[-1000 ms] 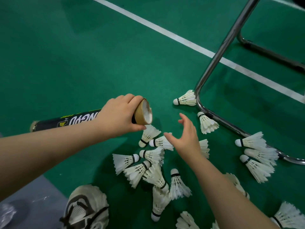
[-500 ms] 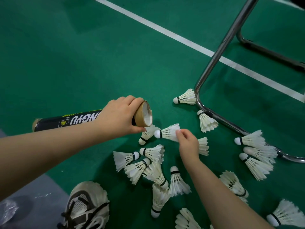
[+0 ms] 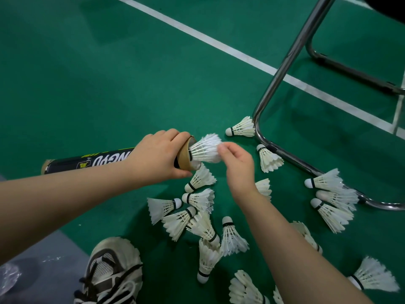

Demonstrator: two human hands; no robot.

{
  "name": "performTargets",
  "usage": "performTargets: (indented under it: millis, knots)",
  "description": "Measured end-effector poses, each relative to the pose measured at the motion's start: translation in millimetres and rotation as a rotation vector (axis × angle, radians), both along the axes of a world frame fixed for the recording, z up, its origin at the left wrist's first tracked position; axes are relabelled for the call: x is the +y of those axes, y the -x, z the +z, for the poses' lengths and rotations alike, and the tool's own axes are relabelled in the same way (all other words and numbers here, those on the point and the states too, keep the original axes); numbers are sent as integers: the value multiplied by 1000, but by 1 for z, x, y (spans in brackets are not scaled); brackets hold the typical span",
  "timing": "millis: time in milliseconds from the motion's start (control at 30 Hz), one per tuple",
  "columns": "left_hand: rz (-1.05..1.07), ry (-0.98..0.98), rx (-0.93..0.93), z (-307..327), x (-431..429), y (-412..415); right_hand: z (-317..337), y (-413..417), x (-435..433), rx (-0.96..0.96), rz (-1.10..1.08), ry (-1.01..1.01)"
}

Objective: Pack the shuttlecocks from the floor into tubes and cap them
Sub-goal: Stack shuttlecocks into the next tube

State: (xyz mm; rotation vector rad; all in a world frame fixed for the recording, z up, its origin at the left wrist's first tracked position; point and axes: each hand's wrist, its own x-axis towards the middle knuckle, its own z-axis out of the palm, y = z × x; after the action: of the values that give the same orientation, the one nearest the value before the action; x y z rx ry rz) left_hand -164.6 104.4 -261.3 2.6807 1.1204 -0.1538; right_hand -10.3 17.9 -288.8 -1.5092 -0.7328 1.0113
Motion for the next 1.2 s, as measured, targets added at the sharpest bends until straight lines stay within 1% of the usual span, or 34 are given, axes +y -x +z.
performTargets:
  millis: [100,167,267,333,400,433,467,533,567,600,633,667,700,733,767,833,967,1067,1100,1200]
  knots:
    - [6,3,-4,1,0,2,6,11,6,-29,297,84]
    - [13,0,-25,3,-1,4,10,18,9,-74,447,119]
    - [-31,-16,-48,9,-7,4,22,25,12,-79,650,234]
    - [-99,-13,-6,10,-14,2,29,25,13,-135,790,325]
    - [-110,-12,5,9,-17,0,30,24,14,-134,847,332]
    - [-90,-4,-10,9,-16,0,29,23,15,-84,793,289]
    - [-59,9,-25,10,-13,0,27,23,16,1,666,226]
    - [-4,21,-39,13,-6,0,21,14,18,225,261,104]
    - [16,19,-40,13,-2,0,14,6,19,314,44,97]
    - [30,17,-40,12,0,2,6,-2,18,318,-120,138]
    - [38,14,-37,12,1,3,-5,-9,18,205,-194,227]
    - [40,13,-30,10,1,5,-17,-16,17,37,-171,348]
    - [37,13,-22,9,0,7,-28,-20,15,-98,-88,451]
    - [33,15,-14,8,-1,8,-37,-20,11,-186,15,525]
    - [31,18,-8,7,-2,10,-46,-17,8,-248,106,570]
    - [33,22,-6,6,-3,11,-58,-10,4,-341,213,591]
    - [56,24,-21,7,-2,12,-67,10,2,-524,272,657]
    - [55,22,-13,8,-3,15,-69,14,1,-548,244,656]
    - [55,22,-10,7,-3,16,-69,13,1,-516,216,642]
    - [64,23,-1,7,-4,19,-66,9,-1,-313,94,600]
